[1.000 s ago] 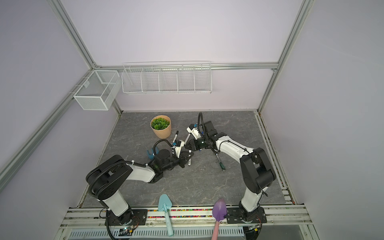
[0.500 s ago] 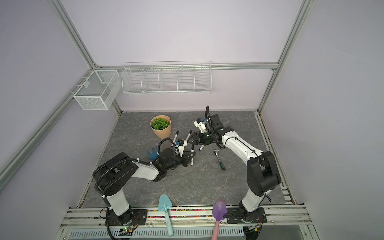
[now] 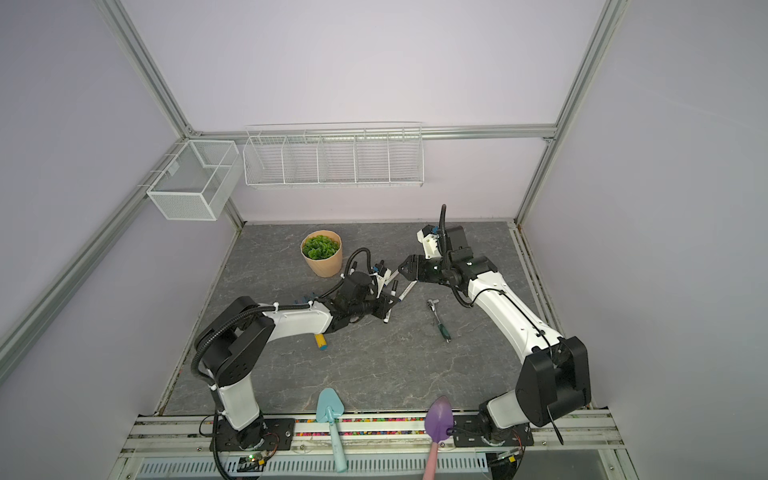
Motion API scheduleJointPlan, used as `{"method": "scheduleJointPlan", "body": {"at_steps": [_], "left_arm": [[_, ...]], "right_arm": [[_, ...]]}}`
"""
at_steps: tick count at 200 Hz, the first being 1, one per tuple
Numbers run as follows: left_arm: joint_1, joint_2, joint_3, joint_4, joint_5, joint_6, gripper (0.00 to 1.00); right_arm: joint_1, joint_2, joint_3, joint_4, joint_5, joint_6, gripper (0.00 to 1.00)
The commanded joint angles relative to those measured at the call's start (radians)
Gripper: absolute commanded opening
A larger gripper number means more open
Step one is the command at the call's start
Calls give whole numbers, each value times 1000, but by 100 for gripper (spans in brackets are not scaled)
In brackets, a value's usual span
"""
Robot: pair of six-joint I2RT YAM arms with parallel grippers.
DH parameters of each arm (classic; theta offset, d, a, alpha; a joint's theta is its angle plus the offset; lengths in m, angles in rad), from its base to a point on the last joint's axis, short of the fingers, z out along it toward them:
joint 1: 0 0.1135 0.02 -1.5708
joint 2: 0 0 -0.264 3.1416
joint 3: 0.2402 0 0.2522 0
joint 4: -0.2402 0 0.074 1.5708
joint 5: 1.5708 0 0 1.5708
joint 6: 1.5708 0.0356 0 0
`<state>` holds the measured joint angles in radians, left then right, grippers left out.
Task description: Insert the pens into the pen caps
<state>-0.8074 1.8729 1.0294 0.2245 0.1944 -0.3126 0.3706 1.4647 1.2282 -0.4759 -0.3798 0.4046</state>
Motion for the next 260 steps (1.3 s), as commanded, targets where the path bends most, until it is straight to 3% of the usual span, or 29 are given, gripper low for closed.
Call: {"method": "scheduleJointPlan", "body": {"at_steps": [1, 34, 58, 80, 160, 181, 199, 212, 227, 231, 240, 244, 246, 260], "left_arm": [[11, 68, 59, -268, -38, 34, 2], [13, 114, 97, -340, -97, 44, 13], [16, 120, 99, -359, -112, 46, 30], [16, 108, 101, -373, -119, 49, 39], [16, -44, 18, -256, -107, 76, 48], [16, -159, -27, -193, -150, 75, 48], [17, -302, -79, -137, -238, 80, 49], [17, -418, -111, -135, -396, 56, 52], [31, -554, -169, -111, -563, 102, 56], [39, -588, -187, -102, -611, 116, 59], [71, -658, -223, -94, -705, 136, 78], [93, -689, -237, -102, -729, 141, 96], [107, -702, -243, -108, -736, 141, 100], [222, -779, -282, -148, -789, 133, 99]], "right_arm": [[-4, -20, -32, -27, 40, 3, 61], [-7, -11, -32, -30, 44, -9, 60], [-13, -12, -32, -30, 43, -17, 60], [-17, -6, -33, -30, 33, -22, 59], [-24, -24, -39, -36, 77, -46, 59], [-40, -75, -52, -46, 215, -84, 59], [-55, -163, -114, -1, 448, -118, 61], [-58, -241, -191, 71, 637, -157, 64], [-63, -329, -309, 184, 835, -200, 74], [-64, -348, -339, 222, 873, -210, 77], [-67, -380, -455, 347, 914, -287, 80], [-67, -387, -494, 400, 936, -321, 98], [-68, -388, -516, 423, 950, -331, 91], [-76, -359, -600, 498, 1055, -331, 89]]}}
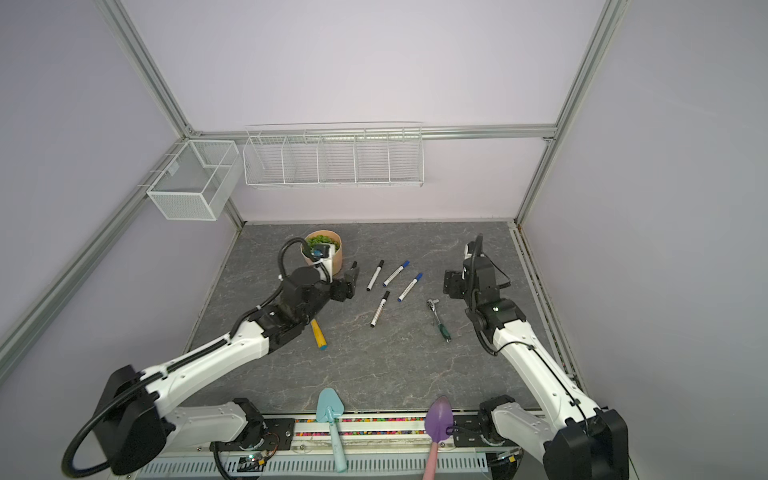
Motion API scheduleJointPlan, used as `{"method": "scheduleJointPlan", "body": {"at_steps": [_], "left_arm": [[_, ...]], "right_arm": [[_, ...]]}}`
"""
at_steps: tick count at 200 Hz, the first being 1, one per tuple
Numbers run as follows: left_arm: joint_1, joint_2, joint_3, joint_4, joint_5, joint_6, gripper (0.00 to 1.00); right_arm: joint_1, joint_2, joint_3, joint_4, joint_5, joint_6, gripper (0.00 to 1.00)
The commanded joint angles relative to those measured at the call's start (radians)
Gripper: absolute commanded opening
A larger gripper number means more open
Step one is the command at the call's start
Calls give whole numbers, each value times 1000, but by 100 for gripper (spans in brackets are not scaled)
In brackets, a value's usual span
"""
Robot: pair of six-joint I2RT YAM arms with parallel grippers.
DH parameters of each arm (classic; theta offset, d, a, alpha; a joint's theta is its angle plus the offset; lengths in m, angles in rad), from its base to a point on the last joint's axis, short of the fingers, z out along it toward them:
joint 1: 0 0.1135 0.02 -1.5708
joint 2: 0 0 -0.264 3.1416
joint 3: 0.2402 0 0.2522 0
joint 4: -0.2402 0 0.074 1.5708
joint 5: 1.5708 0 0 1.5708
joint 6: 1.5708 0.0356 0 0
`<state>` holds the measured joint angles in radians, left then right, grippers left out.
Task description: Insert the pens into the pen caps
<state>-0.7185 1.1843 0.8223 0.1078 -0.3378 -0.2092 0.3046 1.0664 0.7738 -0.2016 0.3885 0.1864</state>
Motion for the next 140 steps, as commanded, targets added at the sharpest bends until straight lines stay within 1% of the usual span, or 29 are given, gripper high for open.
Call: {"method": "scheduleJointPlan", "body": {"at_steps": [1, 15, 28, 35, 40, 45, 50, 55, 61, 67, 71, 76, 79, 86, 90, 93, 100, 111, 117, 123, 127, 130, 133, 136, 140], "left_arm": [[144, -95, -77, -33, -266, 27, 99], [260, -141, -123, -43, -315, 18, 99], [355, -155, -162, -35, -308, 30, 99], [394, -151, -182, -21, -323, 37, 99], [414, -144, -193, -15, -339, 33, 99], [435, -133, -205, -3, -385, 32, 99], [456, -120, -219, 19, -388, 43, 99], [474, -104, -233, 42, -381, 58, 99], [491, -83, -242, 60, -388, 58, 99], [502, -60, -249, 79, -399, 54, 99], [508, -45, -255, 95, -400, 54, 99], [513, -26, -264, 119, -395, 53, 99], [516, -15, -269, 139, -390, 57, 99], [519, 11, -288, 201, -376, 77, 99], [519, 24, -298, 233, -370, 80, 99], [520, 33, -304, 249, -363, 76, 99], [523, 52, -314, 293, -346, 72, 99], [525, 87, -336, 374, -300, 75, 99], [527, 112, -346, 416, -265, 115, 99], [527, 137, -348, 439, -253, 137, 99], [527, 153, -347, 450, -256, 139, 99], [527, 167, -346, 456, -258, 140, 99], [528, 178, -348, 467, -258, 143, 99], [529, 190, -351, 484, -256, 146, 99], [530, 206, -357, 513, -256, 157, 99]], "right_arm": [[-12, 42, -147, 223, 290, -109, 89], [-27, 120, -163, 260, 335, -87, 89], [-31, 197, -216, 430, 386, -118, 89], [-37, 245, -235, 517, 408, -133, 89], [-43, 282, -248, 572, 415, -150, 89], [-48, 321, -263, 647, 417, -169, 89], [-52, 364, -278, 728, 417, -186, 89], [-54, 407, -279, 826, 424, -237, 89], [-42, 434, -263, 857, 424, -267, 89], [-51, 469, -275, 935, 359, -307, 89], [-60, 498, -279, 971, 334, -312, 89], [-70, 518, -275, 1013, 366, -314, 90], [-73, 516, -269, 1003, 372, -305, 90], [-86, 486, -253, 909, 327, -262, 89], [-92, 473, -261, 884, 272, -253, 89], [-126, 468, -274, 900, 223, -253, 89], [-164, 452, -302, 939, 131, -241, 89], [-241, 427, -321, 918, -19, -183, 89], [-275, 424, -344, 954, -103, -176, 89], [-289, 433, -370, 998, -184, -188, 89], [-289, 464, -393, 1091, -215, -210, 88], [-288, 487, -412, 1167, -221, -220, 88], [-288, 504, -422, 1206, -220, -221, 88], [-288, 503, -417, 1190, -221, -222, 88], [-289, 479, -400, 1100, -223, -218, 88]]}}
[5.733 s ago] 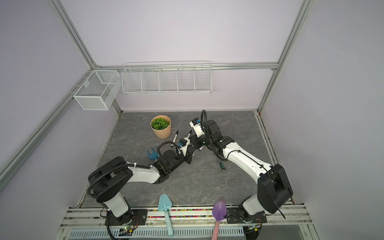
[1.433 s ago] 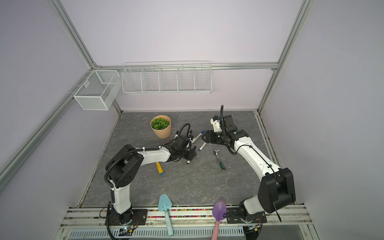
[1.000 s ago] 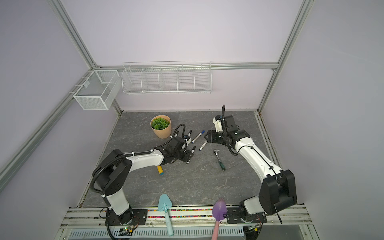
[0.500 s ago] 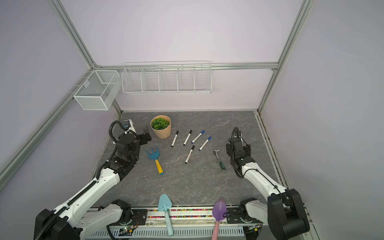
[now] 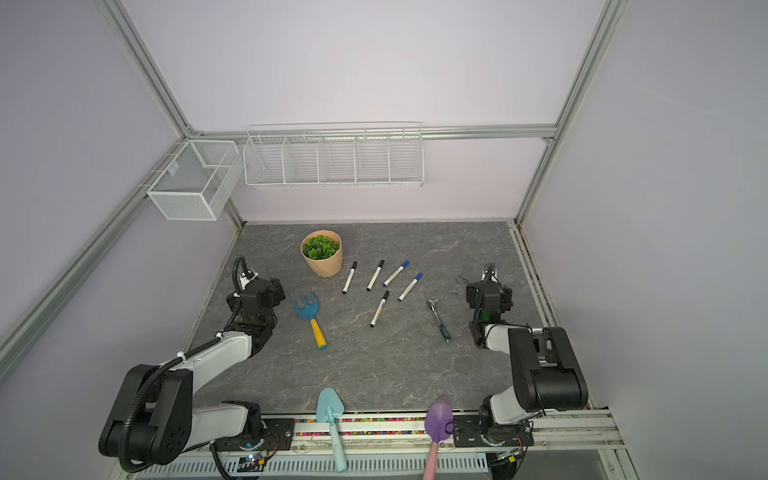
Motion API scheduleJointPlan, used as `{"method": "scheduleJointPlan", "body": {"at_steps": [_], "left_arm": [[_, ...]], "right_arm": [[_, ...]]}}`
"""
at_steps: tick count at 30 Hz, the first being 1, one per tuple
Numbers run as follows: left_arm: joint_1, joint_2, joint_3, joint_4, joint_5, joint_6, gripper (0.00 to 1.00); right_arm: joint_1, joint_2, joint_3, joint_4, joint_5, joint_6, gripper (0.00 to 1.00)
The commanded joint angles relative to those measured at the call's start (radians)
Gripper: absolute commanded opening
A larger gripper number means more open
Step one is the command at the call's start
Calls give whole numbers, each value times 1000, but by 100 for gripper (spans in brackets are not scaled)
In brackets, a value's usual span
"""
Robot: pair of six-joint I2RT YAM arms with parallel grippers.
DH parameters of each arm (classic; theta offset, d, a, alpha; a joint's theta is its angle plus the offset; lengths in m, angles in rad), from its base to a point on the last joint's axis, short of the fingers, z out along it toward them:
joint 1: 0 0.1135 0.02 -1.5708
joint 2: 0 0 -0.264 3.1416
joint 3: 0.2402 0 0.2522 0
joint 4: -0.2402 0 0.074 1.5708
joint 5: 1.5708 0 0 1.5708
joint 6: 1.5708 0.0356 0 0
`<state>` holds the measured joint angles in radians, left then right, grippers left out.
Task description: Insert the pens into the pen caps
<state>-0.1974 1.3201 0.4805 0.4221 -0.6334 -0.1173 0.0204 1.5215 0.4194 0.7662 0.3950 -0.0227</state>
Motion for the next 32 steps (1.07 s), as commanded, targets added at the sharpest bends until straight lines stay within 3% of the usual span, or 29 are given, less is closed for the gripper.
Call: {"method": "scheduleJointPlan", "body": {"at_steps": [1, 2, 4, 5, 8, 15, 32], "left_arm": [[9, 76, -17, 205, 41, 67, 99], [10, 104, -28, 271, 40, 98, 99], [17, 116, -42, 317, 62, 109, 99], [39, 136, -54, 342, 100, 92, 100], [72, 251, -109, 577, 153, 100, 99], [150, 223, -81, 455, 393, 77, 99], [151, 227, -79, 461, 394, 80, 99]], "right_arm": [[-5, 16, -41, 110, -232, -5, 88], [-8, -6, -33, 75, -237, 1, 88], [-3, 32, -61, 189, -225, -12, 88], [-1, 6, -45, 116, -222, -4, 88], [-6, 16, -48, 143, -229, -2, 89], [-6, 9, -39, 111, -236, -1, 88], [-36, 4, -38, 101, -322, 1, 88]]}}
